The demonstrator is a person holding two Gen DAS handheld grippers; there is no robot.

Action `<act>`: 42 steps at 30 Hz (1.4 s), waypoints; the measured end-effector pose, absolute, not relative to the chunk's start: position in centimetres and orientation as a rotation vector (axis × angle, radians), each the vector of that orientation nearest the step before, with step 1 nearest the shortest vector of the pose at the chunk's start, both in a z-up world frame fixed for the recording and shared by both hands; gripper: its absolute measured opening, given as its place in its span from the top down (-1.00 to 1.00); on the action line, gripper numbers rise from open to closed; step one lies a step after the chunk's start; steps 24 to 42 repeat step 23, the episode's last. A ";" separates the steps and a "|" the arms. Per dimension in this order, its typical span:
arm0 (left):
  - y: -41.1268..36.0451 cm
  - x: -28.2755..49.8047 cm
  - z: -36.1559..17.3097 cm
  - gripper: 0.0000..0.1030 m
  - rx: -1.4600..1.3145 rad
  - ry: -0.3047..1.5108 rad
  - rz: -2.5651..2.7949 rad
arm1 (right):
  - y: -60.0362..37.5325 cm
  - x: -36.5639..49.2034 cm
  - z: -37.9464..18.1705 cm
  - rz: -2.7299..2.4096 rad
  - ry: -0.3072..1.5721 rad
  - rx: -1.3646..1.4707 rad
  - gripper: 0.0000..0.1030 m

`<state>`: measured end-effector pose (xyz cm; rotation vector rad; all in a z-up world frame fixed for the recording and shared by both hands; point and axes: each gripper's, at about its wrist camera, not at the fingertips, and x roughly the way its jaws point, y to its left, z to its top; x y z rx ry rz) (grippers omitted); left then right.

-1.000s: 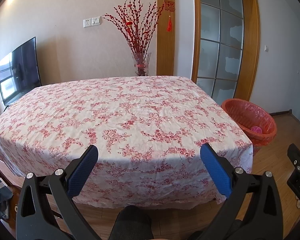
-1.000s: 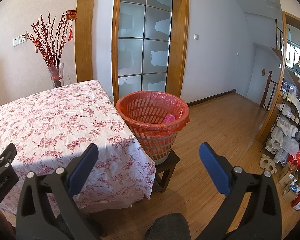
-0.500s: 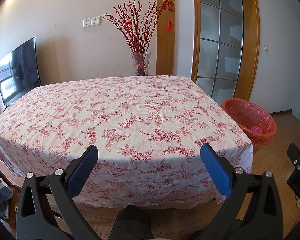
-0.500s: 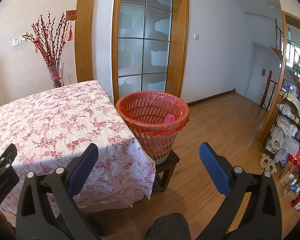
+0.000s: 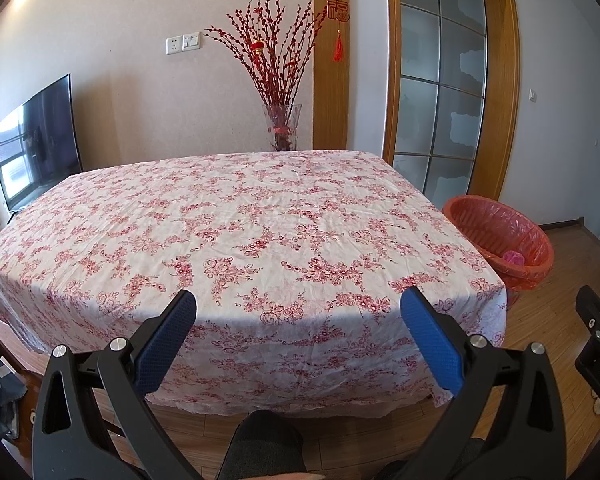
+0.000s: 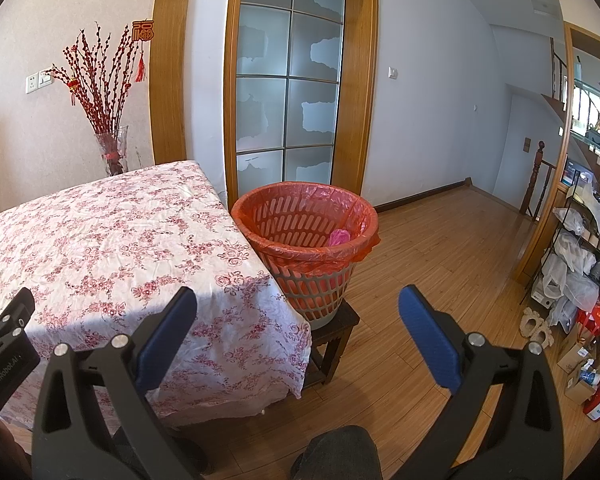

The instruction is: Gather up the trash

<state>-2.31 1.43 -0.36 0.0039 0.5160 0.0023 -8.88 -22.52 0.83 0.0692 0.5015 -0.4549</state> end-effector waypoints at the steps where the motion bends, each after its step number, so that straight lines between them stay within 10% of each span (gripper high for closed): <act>1: 1.4 -2.3 -0.4 -0.95 0.004 0.516 0.002 | -22.5 -8.9 0.8 -0.455 0.501 0.069 -0.92; 42: 1.9 -1.8 -0.8 -0.95 0.013 0.530 -0.011 | -22.5 -8.9 0.9 -0.455 0.502 0.070 -0.92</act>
